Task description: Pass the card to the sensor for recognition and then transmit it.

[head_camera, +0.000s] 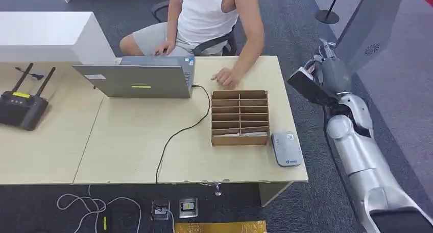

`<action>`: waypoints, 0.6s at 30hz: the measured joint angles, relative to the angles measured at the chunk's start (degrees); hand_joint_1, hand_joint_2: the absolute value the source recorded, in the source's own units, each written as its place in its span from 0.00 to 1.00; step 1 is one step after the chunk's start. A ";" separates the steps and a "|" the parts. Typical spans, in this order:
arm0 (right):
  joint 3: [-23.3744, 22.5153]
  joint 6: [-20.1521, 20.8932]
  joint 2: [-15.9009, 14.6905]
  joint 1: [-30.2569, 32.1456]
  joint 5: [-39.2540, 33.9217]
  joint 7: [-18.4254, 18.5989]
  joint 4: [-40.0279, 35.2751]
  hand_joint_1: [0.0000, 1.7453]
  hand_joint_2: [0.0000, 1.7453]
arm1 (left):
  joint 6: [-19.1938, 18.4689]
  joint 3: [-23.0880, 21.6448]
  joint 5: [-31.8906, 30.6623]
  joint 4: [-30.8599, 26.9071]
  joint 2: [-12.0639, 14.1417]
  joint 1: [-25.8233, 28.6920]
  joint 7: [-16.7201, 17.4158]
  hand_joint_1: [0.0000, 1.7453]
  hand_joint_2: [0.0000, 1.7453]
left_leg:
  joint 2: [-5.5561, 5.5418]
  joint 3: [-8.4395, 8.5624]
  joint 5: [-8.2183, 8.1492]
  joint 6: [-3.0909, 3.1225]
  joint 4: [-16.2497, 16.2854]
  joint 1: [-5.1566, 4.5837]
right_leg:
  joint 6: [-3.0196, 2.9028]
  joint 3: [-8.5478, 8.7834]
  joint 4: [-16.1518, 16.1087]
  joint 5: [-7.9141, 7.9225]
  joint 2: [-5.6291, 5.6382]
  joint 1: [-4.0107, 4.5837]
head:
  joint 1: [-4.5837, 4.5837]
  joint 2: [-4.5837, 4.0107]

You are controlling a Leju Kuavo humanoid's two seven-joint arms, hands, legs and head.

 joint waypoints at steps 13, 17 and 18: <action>0.09 -1.75 -1.24 15.02 2.88 2.27 0.53 1.00 1.00 | -0.07 0.02 -0.04 0.00 -0.11 -0.01 0.37 0.00 0.00 | 0.06 -0.02 -0.07 -0.04 -0.02 0.03 | -0.05 -0.02 0.00 -0.05 0.02 0.03 | 0.00 0.00; 0.11 -1.70 -0.92 17.11 2.60 2.36 1.01 1.00 1.00 | -0.02 0.02 -0.18 0.00 -0.11 -0.02 0.37 0.00 0.00 | 0.07 -0.01 -0.07 -0.04 -0.01 0.03 | -0.05 -0.01 0.00 -0.05 0.03 0.03 | 0.02 0.00; 0.11 -1.70 -0.85 17.58 2.60 2.38 1.01 1.00 1.00 | 0.02 0.02 -0.18 0.00 -0.11 -0.02 0.37 0.00 0.00 | 0.07 -0.02 -0.07 -0.04 -0.01 0.03 | -0.05 -0.01 0.00 -0.05 0.03 0.03 | 0.02 0.00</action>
